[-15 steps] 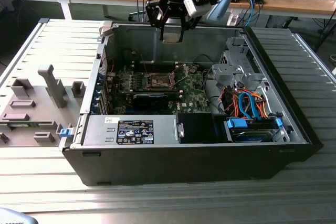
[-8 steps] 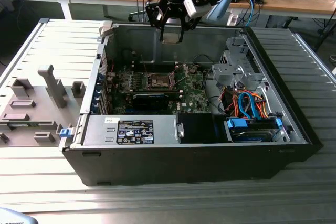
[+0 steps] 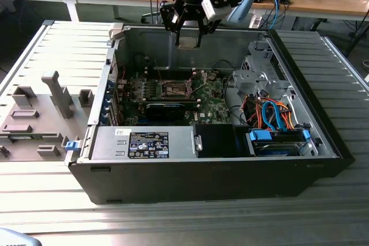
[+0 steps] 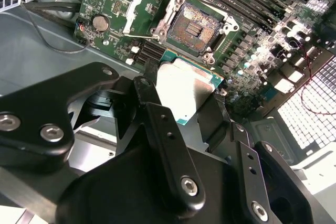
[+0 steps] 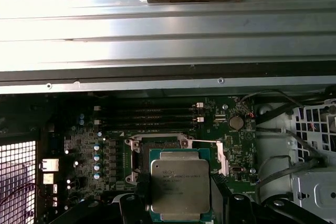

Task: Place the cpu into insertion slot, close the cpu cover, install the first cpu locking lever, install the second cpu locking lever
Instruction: 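Place the cpu into insertion slot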

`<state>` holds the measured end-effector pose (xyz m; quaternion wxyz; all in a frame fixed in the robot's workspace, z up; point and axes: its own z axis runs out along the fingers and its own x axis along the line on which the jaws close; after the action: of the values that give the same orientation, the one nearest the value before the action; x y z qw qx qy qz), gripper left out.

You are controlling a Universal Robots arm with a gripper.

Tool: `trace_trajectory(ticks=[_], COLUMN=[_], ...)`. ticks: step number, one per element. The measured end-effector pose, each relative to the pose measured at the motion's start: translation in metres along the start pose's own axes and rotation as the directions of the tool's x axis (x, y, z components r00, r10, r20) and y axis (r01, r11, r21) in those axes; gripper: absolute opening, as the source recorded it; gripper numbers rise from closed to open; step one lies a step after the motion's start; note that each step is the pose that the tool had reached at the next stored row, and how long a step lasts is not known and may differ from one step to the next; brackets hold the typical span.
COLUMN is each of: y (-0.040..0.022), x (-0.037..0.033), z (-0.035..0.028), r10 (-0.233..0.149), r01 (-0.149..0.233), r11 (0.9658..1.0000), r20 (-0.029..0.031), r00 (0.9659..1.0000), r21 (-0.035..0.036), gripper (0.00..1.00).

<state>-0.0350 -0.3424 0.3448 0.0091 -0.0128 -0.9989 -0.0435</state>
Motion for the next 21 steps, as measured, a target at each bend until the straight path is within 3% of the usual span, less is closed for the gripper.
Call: trace_trajectory(ticks=[21], y=[-0.0006], x=[-0.0001], z=[0.0055], r10=[0.000], r01=[0.000], r11=[1.0000], r20=[0.0000], r00=[1.0000], r21=[-0.0001], gripper=[0.55])
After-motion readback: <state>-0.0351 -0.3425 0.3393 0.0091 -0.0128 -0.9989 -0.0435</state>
